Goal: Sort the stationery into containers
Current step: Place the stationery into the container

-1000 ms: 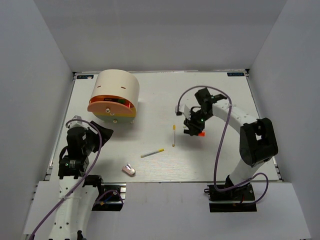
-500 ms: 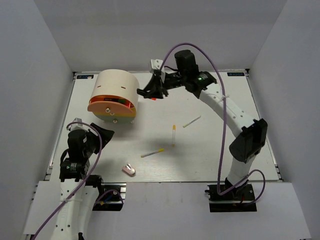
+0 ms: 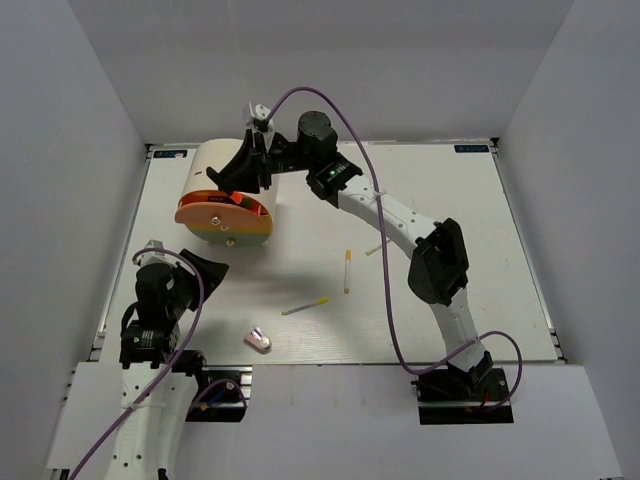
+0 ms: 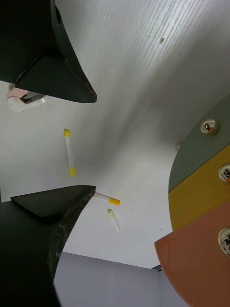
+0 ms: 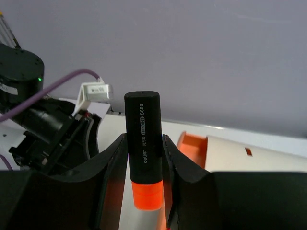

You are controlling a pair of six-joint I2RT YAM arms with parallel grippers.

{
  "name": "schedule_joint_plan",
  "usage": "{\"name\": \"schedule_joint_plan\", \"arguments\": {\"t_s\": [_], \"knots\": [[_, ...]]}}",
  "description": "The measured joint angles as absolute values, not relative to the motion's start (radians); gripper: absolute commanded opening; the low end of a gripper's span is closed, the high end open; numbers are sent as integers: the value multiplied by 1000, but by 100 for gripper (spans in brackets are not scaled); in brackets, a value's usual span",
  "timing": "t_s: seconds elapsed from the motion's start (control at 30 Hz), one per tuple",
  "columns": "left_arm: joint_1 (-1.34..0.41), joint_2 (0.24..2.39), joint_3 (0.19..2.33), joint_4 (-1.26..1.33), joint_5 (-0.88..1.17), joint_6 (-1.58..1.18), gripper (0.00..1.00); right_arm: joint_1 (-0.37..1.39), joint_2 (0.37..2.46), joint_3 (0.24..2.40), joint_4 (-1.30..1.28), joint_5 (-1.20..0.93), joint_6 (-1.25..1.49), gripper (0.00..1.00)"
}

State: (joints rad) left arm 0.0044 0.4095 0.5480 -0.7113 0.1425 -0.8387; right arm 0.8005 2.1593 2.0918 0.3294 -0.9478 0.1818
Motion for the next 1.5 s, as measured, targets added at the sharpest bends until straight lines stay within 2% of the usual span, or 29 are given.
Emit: {"name": "schedule_joint_plan", "arguments": {"t_s": [0.37, 1.13, 1.5], "knots": [[4, 395, 545, -726, 142, -847, 79, 820, 2167, 2065, 473, -916, 260, 0], [4, 368, 543, -757, 141, -847, 79, 805, 2231, 2064, 469, -888, 204, 1], [5, 368, 543, -757, 141, -855, 79, 787, 2237, 2045, 443, -889, 166, 5]]}}
